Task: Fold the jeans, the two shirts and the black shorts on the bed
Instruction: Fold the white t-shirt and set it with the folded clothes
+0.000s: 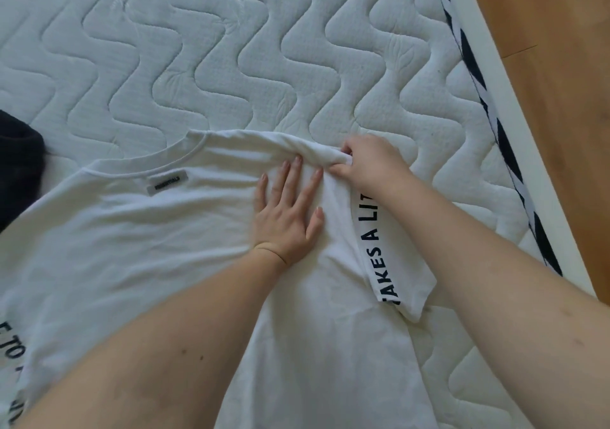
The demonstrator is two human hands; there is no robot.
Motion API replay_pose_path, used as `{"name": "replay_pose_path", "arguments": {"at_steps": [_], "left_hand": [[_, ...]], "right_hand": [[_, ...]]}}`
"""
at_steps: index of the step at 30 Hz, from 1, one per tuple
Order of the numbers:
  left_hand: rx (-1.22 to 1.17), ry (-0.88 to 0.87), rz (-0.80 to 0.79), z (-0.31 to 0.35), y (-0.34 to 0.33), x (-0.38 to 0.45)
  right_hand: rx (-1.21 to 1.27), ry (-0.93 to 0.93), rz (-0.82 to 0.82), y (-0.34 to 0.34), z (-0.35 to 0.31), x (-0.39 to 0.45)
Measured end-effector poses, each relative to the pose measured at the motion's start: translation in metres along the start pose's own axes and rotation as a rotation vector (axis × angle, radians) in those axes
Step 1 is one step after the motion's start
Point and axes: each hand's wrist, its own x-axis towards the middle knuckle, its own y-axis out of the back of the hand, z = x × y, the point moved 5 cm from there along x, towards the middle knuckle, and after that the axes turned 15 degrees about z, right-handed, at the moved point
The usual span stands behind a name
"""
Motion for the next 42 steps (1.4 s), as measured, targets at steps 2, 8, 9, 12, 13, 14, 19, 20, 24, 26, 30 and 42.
{"name": "replay_pose_path", "arguments": {"at_steps": [2,8,9,12,13,14,19,20,24,26,30,42], "left_hand": [[-0.013,0.002,0.018,0.000,0.001,0.000],[-0.007,0.011,0.038,0.000,0.003,0.000],[-0.009,0.011,0.037,0.000,0.003,0.001],[-0.015,0.009,0.031,0.000,0.003,0.001],[-0.016,0.011,0.030,0.000,0.003,0.001],[-0.015,0.013,0.029,0.000,0.003,0.001],[-0.001,0.016,0.026,0.001,0.003,0.001],[-0.001,0.015,0.030,0.001,0.003,0.002],[-0.009,0.022,0.070,0.002,0.005,0.002],[-0.015,0.023,0.081,0.002,0.005,0.003],[-0.020,0.030,0.090,0.001,0.004,0.002],[-0.059,0.055,0.127,0.000,0.006,0.002]], "right_hand": [[-0.004,-0.012,-0.012,0.004,-0.001,0.007],[0.094,0.030,0.083,0.019,-0.009,0.016],[0.123,0.024,0.096,0.020,-0.007,0.016],[0.206,-0.022,0.164,0.024,0.005,0.015],[0.229,-0.040,0.190,0.025,0.009,0.014],[0.247,-0.055,0.209,0.026,0.013,0.014],[0.070,-0.018,0.109,0.020,0.009,0.014],[0.076,0.014,0.086,0.020,0.001,0.016],[0.294,0.142,-0.010,0.015,-0.046,0.024],[0.200,0.209,-0.033,0.002,-0.065,0.032],[-0.034,0.217,-0.065,-0.012,-0.074,0.052],[0.004,0.425,0.095,-0.015,-0.109,0.050]]}}
